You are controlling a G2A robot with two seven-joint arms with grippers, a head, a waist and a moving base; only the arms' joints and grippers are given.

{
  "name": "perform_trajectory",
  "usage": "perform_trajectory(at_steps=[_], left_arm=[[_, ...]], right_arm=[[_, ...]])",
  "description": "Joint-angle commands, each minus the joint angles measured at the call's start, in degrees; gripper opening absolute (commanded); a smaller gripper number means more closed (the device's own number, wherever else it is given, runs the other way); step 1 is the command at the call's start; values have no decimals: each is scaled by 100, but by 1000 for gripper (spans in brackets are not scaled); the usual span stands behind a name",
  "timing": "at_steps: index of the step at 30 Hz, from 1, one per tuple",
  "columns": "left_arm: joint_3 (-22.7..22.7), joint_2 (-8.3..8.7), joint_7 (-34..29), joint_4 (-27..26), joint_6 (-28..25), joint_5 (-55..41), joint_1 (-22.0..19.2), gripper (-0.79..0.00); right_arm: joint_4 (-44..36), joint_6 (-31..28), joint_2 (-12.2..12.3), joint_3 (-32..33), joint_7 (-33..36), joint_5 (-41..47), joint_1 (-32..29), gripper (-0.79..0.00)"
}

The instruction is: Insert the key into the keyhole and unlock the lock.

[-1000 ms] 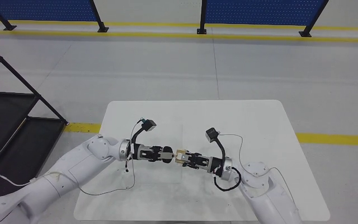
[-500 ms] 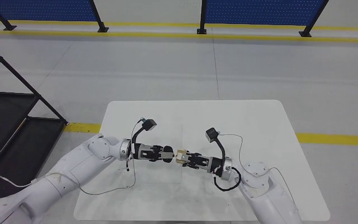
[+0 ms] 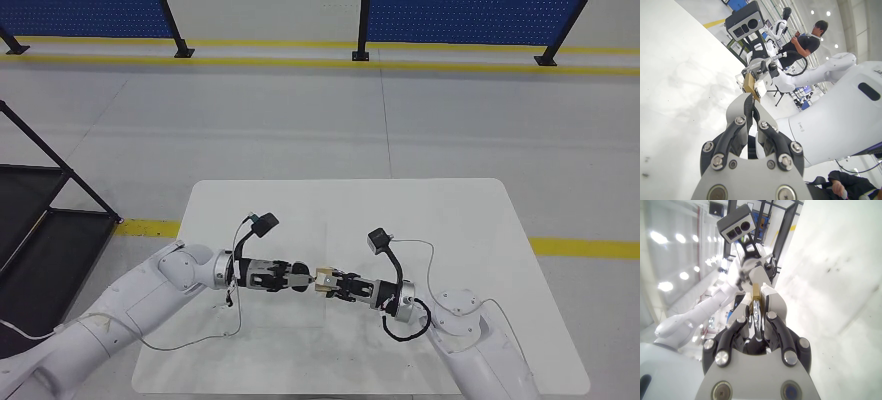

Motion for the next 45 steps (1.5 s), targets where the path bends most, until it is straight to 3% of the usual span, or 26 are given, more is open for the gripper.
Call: perform_trajectory(at_steps=[1,16,45], left_arm=[[-55,0,69,17,-67,100,27,-785],[-437,-72,617,-140,-192,1076,246,-785],[-1328,-134,1971,-788,-192,3102,1058,-785]], right_arm=[[0,0,0,0,0,0,0,-785],[0,0,0,0,0,0,0,-785],[0,0,0,0,0,0,0,-785]])
